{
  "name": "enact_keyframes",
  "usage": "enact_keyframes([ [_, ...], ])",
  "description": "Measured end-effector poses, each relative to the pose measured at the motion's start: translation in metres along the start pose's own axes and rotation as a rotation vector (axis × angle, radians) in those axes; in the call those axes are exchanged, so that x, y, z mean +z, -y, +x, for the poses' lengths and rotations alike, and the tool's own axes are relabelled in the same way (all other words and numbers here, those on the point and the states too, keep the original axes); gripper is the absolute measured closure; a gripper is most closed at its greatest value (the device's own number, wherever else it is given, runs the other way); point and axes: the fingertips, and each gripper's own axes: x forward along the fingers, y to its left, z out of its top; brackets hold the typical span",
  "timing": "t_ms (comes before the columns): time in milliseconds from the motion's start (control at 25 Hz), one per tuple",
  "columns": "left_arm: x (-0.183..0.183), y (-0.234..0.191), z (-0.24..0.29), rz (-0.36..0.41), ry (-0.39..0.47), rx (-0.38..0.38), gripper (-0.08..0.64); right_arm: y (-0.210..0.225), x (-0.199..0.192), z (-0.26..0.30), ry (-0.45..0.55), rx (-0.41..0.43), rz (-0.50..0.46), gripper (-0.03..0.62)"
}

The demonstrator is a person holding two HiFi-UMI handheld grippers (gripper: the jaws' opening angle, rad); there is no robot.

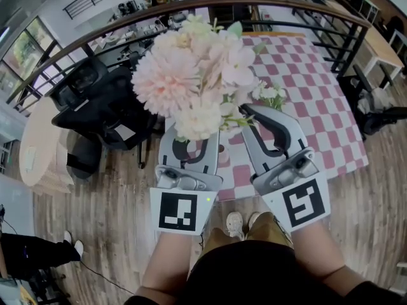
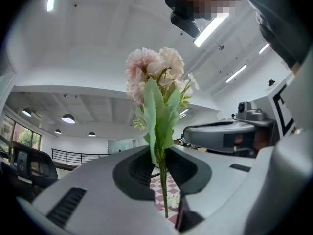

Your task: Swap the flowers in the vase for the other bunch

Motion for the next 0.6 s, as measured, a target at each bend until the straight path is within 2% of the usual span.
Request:
enact_keyframes([
  [600,-0.018,-0.006,0.010,-0.018,-0.049,0.026,0.492,0.011,-0.021,0.008,-0.047,0.039,0.014,0.558],
])
